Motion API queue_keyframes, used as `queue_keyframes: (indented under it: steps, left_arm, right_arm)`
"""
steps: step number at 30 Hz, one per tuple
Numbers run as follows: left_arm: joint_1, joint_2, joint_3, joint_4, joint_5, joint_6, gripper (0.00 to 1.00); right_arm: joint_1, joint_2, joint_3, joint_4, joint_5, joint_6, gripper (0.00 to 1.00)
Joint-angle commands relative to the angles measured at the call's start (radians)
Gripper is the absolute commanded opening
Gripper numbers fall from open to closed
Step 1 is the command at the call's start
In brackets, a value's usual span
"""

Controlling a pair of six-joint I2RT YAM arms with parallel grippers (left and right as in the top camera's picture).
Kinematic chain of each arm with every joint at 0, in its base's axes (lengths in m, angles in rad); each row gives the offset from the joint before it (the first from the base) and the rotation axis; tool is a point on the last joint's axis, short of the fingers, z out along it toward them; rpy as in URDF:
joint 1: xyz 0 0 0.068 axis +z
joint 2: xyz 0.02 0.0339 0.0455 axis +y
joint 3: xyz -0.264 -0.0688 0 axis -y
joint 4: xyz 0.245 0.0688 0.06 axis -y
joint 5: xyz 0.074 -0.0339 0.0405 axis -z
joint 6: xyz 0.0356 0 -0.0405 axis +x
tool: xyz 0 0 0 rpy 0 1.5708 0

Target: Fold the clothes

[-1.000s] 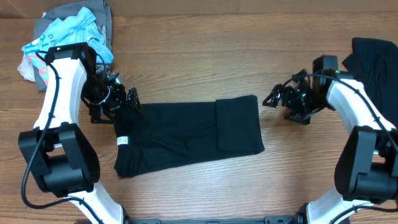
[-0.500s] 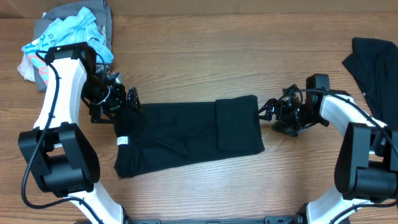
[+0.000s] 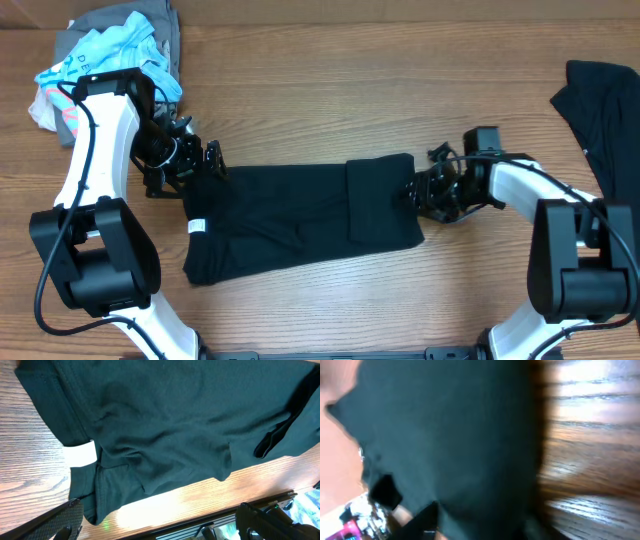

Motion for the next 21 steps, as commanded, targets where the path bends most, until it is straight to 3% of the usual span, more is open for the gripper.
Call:
queue_keyframes:
  steps: [1, 3, 4, 18, 21]
  left_arm:
    - [-0.006, -0.025, -0.001, -0.006, -0.007, 0.016, 1.0]
    - [-0.006, -0.025, -0.001, -0.006, -0.007, 0.016, 1.0]
    - [-0.007, -0.025, -0.001, -0.006, -0.007, 0.016, 1.0]
    - [-0.006, -0.025, -0.001, -0.003, -0.007, 0.016, 1.0]
    - [-0.006, -0.025, -0.001, 0.0, -0.006, 0.016, 1.0]
  right_arm:
    - [0.006, 0.008, -0.009, 0.003, 0.095, 0.078, 0.29]
    - [0.002, 0.008, -0.009, -0.003, 0.119, 0.084, 0.09]
    - [-0.001, 0.008, -0.007, -0.009, 0.132, 0.085, 0.04]
    - [-0.026, -0.002, 0.254, -0.385, 0.488, 0.093, 0.04]
    - [0.004, -0.019, 0.283, -0.419, 0.572, 0.169, 0.04]
